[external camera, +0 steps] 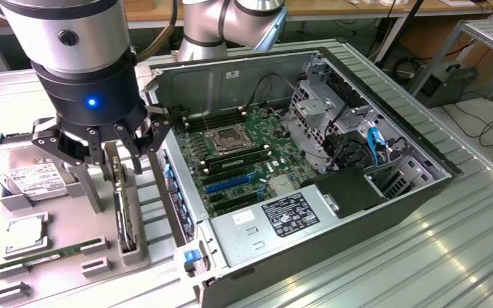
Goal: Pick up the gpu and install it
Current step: 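Pick up the gpu and move the gpu toward the slot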
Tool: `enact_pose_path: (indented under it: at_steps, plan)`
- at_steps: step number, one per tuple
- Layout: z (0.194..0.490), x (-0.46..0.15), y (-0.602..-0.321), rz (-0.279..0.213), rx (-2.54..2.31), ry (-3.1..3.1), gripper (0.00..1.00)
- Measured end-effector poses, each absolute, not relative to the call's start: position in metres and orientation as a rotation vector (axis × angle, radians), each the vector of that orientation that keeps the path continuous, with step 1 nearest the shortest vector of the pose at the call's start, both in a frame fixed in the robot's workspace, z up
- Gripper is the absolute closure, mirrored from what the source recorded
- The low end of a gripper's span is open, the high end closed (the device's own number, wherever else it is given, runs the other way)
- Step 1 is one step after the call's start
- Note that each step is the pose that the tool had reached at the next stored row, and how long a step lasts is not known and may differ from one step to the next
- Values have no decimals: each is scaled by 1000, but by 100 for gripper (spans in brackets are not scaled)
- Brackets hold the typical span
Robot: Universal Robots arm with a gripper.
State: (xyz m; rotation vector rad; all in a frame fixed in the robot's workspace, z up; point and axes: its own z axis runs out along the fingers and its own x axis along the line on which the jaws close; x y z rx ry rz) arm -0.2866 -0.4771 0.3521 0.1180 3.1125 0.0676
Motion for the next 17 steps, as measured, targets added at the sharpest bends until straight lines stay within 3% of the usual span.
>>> enact_pose_path:
  at_steps: [17]
  plan:
    - [340, -287, -476, 68, 118, 3112, 58]
